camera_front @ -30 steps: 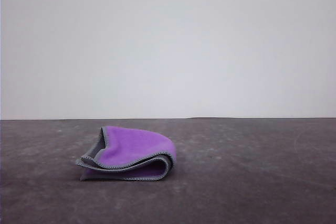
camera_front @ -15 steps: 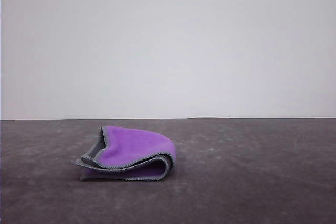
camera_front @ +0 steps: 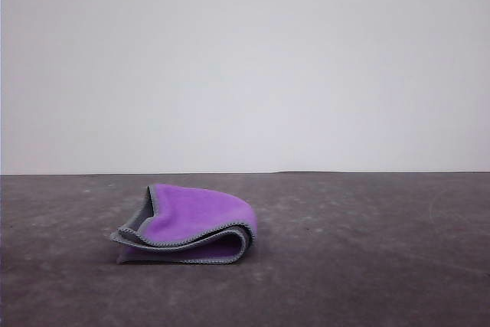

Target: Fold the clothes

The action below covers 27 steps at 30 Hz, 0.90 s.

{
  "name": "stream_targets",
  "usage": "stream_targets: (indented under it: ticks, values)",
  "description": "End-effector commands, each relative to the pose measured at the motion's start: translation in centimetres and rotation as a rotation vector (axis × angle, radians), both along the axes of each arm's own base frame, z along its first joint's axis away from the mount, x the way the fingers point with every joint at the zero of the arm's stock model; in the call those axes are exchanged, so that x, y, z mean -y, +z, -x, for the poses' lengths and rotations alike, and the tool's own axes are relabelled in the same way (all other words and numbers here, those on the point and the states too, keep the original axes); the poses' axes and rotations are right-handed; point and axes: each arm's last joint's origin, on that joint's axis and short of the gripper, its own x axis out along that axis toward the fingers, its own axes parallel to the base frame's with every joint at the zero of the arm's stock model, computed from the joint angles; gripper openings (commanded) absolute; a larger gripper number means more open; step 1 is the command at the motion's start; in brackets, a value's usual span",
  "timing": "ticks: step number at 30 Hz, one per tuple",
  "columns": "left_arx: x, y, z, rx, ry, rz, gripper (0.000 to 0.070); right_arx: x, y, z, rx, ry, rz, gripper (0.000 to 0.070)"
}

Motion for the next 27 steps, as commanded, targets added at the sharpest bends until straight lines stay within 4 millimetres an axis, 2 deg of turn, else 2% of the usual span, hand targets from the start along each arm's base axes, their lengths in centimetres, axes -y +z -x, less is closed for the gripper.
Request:
stream_targets:
  ticks: [1,27]
  values:
    - [0.00,-0.53,-0.11,-0.006,-0.002,-0.009,0.0000,0.00,-0.05,-0.03,0.007,-0.002,-0.010,0.0015]
    - [0.00,-0.53,-0.11,-0.006,-0.002,-0.009,0.0000,0.00,-0.05,-0.03,0.007,-0.002,-0.010,0.0015]
